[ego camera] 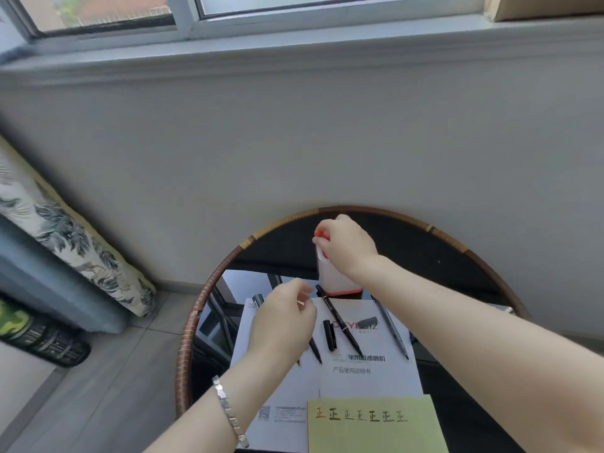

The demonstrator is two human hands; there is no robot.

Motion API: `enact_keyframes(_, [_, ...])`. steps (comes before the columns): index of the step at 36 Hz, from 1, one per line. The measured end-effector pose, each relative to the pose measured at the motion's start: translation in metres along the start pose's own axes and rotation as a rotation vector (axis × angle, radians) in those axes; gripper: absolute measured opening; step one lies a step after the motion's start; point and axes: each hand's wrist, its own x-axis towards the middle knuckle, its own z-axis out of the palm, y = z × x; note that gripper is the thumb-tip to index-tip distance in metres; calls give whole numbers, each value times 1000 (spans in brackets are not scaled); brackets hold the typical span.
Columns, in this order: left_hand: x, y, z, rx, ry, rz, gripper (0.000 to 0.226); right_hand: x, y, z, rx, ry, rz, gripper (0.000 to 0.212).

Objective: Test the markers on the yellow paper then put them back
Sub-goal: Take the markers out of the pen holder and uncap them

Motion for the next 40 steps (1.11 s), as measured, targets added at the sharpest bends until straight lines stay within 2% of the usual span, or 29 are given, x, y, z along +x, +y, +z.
enact_keyframes(5, [1,1,3,-40,50,36,32,-25,0,-24,168,187,-119,22])
enact_keyframes(8, [3,11,5,-104,117,111,44,-48,-3,-47,322,337,-265,18])
enact_keyframes(11, [2,25,8,-200,136,231,50,-74,-5,-68,515,397,-304,11])
enact_keyframes(14, [-2,34,14,-175,142,399,41,-100,-6,-80,778,366,-186,9])
enact_keyframes(17, [-12,39,21,-129,100,511,25,-118,1,-81,1011,363,72,11])
enact_keyframes(20, [-26,41,30,-75,24,568,26,-130,11,-78,1108,162,312,15])
enact_keyframes(22, [-34,41,37,-40,-32,592,26,-137,15,-70,1037,-10,378,24])
enact_keyframes(24, [-41,39,41,-23,-92,563,24,-145,16,-64,1000,-67,399,32])
enact_keyframes(26, [-48,37,43,-12,-125,548,26,-151,16,-59,987,-61,396,30])
enact_keyframes(29, [-57,32,44,-50,-125,558,35,-158,15,-53,1016,-76,389,37])
enact_keyframes(35, [-69,21,40,-150,-171,462,32,-169,11,-39,1079,-177,409,38])
enact_keyframes(40, [-75,12,25,-202,-339,364,23,-178,6,-31,1049,-203,319,36])
